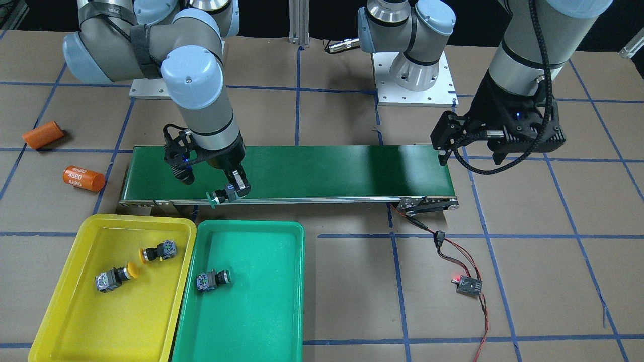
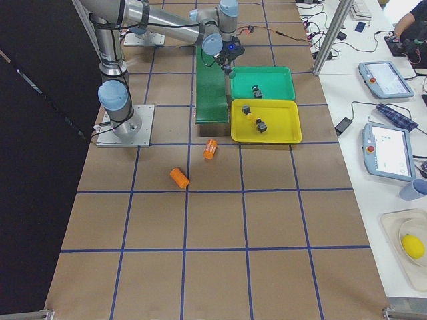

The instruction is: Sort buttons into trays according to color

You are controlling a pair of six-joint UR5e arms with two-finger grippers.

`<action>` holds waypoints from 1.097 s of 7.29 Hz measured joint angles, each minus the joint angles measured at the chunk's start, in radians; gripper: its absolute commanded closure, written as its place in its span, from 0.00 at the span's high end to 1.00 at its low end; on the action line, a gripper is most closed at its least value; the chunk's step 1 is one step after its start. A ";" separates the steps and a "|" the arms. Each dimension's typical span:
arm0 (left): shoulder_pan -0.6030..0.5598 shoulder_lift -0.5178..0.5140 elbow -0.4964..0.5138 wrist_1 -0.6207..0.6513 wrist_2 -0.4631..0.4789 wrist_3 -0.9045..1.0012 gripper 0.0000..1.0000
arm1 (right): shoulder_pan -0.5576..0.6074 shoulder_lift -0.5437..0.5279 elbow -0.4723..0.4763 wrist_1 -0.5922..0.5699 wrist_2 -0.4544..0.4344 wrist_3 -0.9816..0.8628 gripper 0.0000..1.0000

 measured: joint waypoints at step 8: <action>0.000 0.001 0.000 0.000 0.003 0.002 1.00 | -0.015 0.090 -0.216 0.122 -0.003 -0.156 1.00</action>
